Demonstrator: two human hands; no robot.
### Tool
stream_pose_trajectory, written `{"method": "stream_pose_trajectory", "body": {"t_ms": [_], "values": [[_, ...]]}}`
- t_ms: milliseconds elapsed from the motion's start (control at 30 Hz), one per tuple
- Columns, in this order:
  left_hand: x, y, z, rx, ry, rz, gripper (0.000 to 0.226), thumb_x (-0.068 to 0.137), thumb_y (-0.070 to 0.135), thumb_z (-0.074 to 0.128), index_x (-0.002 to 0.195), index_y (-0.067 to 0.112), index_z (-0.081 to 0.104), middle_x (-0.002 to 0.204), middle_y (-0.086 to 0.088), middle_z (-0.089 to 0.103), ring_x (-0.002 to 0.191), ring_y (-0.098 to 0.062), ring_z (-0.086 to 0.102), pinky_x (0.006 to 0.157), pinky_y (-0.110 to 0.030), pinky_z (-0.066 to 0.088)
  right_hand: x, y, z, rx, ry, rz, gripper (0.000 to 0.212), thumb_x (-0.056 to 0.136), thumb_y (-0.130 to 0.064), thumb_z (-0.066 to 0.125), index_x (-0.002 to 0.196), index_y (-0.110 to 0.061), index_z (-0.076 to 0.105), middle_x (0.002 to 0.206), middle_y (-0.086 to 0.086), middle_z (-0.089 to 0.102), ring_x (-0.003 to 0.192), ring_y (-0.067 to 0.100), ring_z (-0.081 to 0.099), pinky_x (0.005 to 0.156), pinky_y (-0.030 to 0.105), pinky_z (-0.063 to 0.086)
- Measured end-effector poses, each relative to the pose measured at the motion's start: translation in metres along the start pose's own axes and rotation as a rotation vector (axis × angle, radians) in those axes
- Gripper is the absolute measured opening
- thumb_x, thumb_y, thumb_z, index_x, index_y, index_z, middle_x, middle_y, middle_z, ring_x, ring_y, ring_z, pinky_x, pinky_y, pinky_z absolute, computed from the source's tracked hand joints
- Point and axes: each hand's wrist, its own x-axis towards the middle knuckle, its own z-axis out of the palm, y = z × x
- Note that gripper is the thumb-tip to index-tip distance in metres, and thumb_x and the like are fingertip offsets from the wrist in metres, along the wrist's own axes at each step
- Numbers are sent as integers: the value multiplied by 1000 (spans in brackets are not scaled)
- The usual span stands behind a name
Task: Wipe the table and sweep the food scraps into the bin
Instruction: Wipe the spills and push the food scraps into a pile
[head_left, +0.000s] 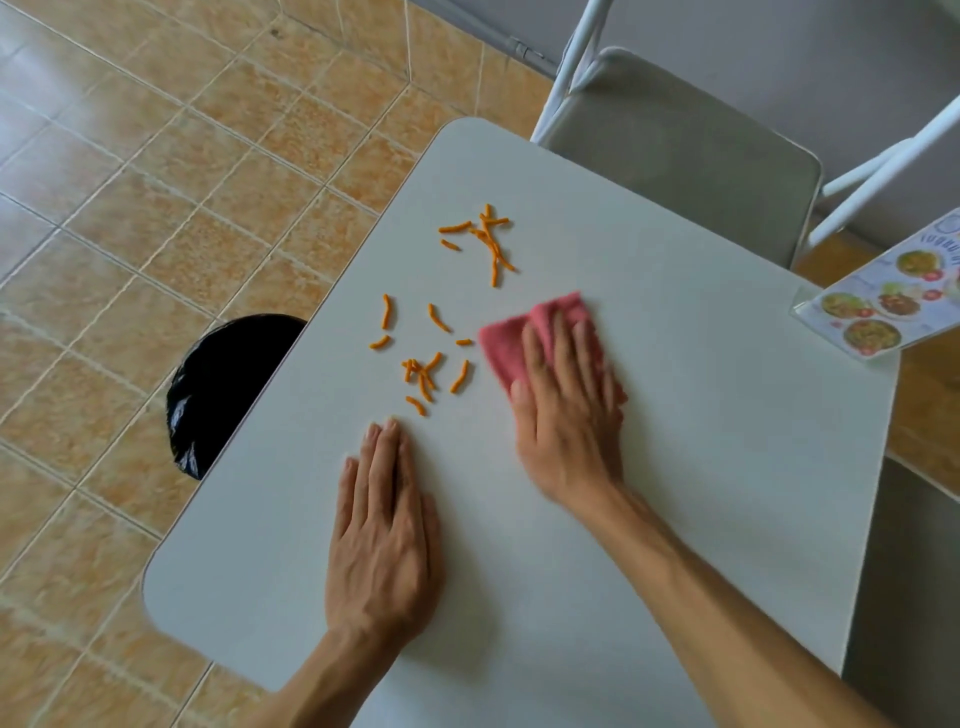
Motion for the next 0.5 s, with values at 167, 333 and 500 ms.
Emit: {"method": "stream_pose_trajectory", "body": {"t_ms": [167, 333, 500], "values": [[1, -1, 2, -9, 12, -6, 60, 100, 24, 33, 153, -2, 20, 164, -13, 17, 153, -22, 6, 123, -40, 7, -37, 23, -5, -47, 43, 111, 57, 105, -37, 32, 159, -20, 32, 168, 7, 26, 156, 27, 23, 122, 50, 27], [1, -2, 3, -24, 21, 4, 59, 101, 25, 30, 152, -3, 23, 163, -14, 18, 153, -23, 9, 124, -39, 6, -67, -71, 13, 28, 196, 512, 57, 103, -31, 45, 154, -6, 39, 164, 20, 32, 152, 41, 29, 121, 54, 28], [0, -12, -2, -120, 41, 64, 56, 101, 20, 35, 152, -1, 27, 163, -13, 20, 153, -23, 11, 124, -38, 7, -110, -50, 10, -73, -1, 38, 59, 105, -38, 40, 159, -15, 32, 167, 13, 28, 156, 31, 22, 122, 53, 28]]}}
